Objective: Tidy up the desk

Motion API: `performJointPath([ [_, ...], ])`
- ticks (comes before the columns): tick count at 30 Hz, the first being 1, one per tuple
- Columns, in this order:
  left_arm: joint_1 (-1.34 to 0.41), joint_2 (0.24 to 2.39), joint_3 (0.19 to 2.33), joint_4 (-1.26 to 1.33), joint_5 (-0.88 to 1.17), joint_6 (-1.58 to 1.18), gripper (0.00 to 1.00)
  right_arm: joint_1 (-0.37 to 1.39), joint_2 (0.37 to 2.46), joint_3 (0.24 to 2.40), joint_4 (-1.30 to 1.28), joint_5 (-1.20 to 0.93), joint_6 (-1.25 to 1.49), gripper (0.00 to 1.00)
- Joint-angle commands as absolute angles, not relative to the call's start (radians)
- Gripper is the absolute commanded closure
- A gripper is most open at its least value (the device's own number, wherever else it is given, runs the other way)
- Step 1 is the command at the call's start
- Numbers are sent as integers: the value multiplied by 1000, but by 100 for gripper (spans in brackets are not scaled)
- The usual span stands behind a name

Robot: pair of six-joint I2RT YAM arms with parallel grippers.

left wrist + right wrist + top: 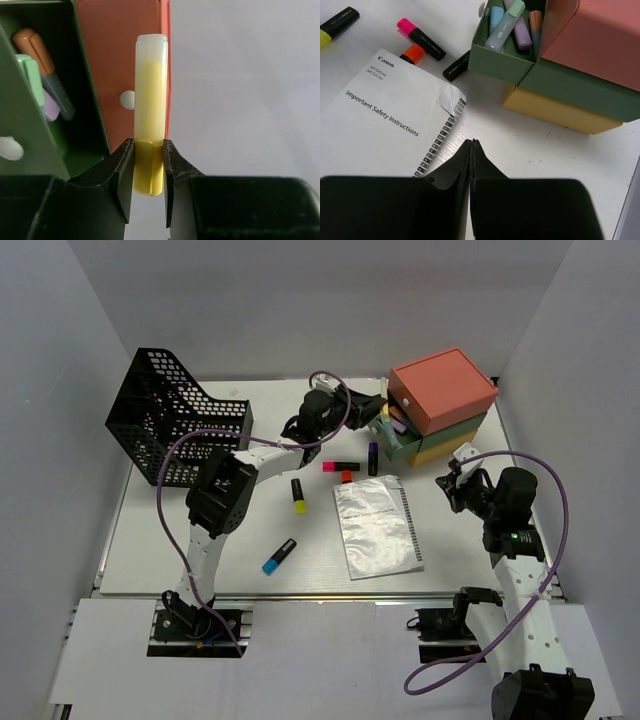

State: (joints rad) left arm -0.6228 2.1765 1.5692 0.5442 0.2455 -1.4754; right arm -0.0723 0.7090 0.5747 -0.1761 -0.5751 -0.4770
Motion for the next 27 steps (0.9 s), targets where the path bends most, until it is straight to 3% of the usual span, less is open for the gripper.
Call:
performJointPath([
  [1, -630, 2197, 1609, 517, 232, -1476, 78, -81, 693, 574, -141, -580, -469, 100],
  [4, -640, 2217, 1628, 497, 236, -1470, 69, -81, 692, 574, -143, -580, -471, 100],
  [9, -649, 2256, 1670, 488, 274, -1468, 66, -84, 690, 574, -143, -581, -472, 100],
  [13, -649, 2273, 1706, 466, 287, -1460, 47, -83, 690, 574, -144, -583, -474, 100],
  [18, -658, 2272, 1721, 466, 293, -1448, 41, -87, 692, 574, -146, -584, -476, 100],
  [23, -658, 2266, 1721, 476, 305, -1448, 42, -90, 690, 572, -147, -594, -480, 100],
  [27, -658, 2231, 1712, 506, 336, -1419, 51, -95, 690, 575, -175, -621, -514, 100],
])
